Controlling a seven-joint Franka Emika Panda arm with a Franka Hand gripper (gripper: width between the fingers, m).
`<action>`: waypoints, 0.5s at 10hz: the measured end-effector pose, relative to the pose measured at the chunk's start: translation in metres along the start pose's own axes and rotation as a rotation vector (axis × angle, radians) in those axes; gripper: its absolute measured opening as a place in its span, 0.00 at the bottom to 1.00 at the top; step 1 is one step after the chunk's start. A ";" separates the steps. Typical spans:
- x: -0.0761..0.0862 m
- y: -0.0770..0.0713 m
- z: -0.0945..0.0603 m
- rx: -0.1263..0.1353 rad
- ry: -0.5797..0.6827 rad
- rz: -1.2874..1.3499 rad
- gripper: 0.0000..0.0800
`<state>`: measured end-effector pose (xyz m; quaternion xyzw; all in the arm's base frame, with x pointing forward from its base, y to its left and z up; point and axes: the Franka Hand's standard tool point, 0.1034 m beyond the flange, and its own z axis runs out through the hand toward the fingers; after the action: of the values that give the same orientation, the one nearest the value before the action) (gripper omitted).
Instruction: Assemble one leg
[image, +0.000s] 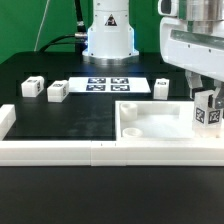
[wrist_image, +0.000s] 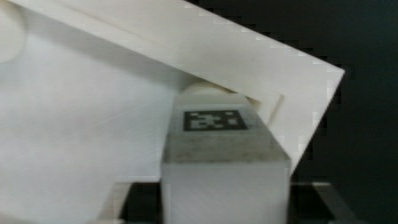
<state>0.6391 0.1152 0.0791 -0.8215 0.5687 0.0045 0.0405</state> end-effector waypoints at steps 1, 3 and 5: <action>0.000 0.000 0.000 -0.002 -0.002 0.028 0.36; -0.001 0.000 0.000 -0.001 -0.004 0.030 0.47; -0.002 -0.001 -0.002 -0.005 -0.007 -0.020 0.78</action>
Offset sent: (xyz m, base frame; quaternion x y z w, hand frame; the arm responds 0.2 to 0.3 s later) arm 0.0000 0.0000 0.0000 0.0000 0.0000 -0.0799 0.9968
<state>0.6394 0.1179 0.0813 -0.8273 0.5602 0.0083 0.0405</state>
